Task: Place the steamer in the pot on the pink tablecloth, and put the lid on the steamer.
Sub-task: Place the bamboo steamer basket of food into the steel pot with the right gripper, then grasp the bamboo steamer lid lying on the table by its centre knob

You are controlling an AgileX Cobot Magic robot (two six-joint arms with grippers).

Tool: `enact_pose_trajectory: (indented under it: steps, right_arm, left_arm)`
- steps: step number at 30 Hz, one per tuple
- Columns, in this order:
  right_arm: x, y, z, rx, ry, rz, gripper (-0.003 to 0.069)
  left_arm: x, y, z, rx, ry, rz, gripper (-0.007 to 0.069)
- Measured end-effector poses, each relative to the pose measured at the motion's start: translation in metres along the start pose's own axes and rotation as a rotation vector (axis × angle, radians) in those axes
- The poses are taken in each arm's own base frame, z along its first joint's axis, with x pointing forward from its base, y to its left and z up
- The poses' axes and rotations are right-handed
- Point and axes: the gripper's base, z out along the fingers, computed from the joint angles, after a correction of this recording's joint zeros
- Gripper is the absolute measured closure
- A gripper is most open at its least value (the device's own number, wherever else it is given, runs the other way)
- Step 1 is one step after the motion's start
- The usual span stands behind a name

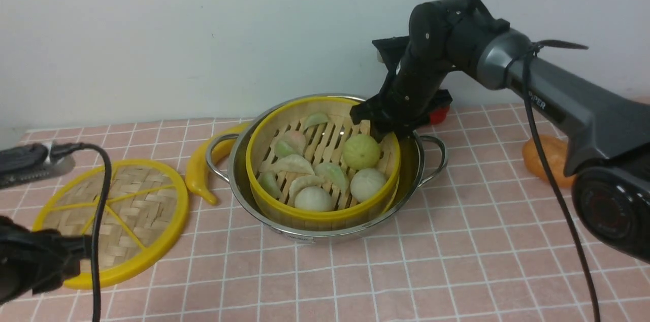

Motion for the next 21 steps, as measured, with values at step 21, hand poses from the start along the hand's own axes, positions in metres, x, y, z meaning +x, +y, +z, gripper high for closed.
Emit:
enact_pose_trajectory:
  steps: [21]
  right_arm:
    - [0.060,-0.025,-0.303,0.036,-0.425,-0.054,0.0145]
  left_arm:
    - [-0.149,-0.006,0.061,-0.094,0.199,-0.007,0.0382]
